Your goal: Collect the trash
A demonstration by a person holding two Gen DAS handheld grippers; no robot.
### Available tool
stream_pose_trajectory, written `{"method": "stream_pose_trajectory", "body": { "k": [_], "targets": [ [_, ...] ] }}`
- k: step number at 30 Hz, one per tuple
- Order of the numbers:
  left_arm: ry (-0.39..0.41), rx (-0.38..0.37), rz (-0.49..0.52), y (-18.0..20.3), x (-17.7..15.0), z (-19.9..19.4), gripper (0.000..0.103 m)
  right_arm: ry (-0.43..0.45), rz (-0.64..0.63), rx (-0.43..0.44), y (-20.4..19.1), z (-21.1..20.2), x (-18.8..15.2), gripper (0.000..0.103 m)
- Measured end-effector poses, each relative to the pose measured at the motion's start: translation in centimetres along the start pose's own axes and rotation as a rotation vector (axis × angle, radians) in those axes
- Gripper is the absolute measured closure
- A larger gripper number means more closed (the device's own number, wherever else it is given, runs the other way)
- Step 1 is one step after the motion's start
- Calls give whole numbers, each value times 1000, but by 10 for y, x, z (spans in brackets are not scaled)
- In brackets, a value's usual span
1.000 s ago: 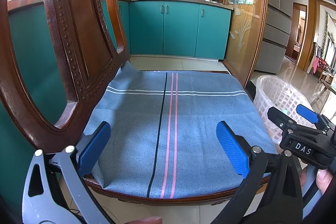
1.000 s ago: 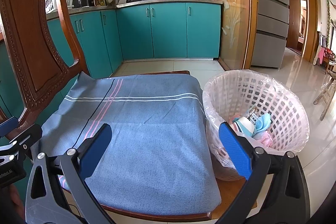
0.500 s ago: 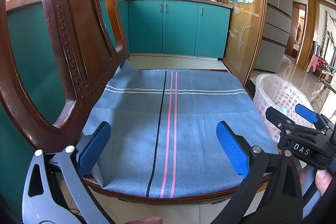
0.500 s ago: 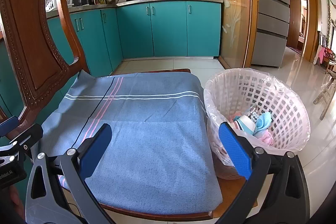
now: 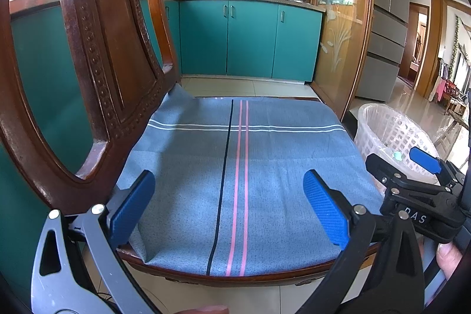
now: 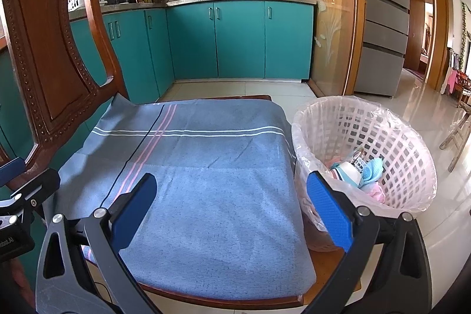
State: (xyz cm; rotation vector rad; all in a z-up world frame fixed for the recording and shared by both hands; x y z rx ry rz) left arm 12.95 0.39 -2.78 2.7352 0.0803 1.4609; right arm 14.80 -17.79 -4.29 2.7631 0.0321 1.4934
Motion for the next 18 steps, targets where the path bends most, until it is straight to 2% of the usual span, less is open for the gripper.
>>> {"method": "stream_pose_trajectory", "body": {
  "k": [8,18],
  "targets": [
    [26,7,10,1,-2,-2,3,-3,-4,1,-1,2,0,4],
    [14,-7,-7,-3,1,2,3,-6,-9,3,-3,1,-1,4]
  ]
}}
Point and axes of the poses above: each gripper's, at about its wrist camera, not at the fingertips, and z roughly the way its jaws point, y to its right, x to its top, the point moved 3 cm from there along z, roughly the way its jaws point, and after that the axes turned 3 degrees about -z, right-handed, at the moved point
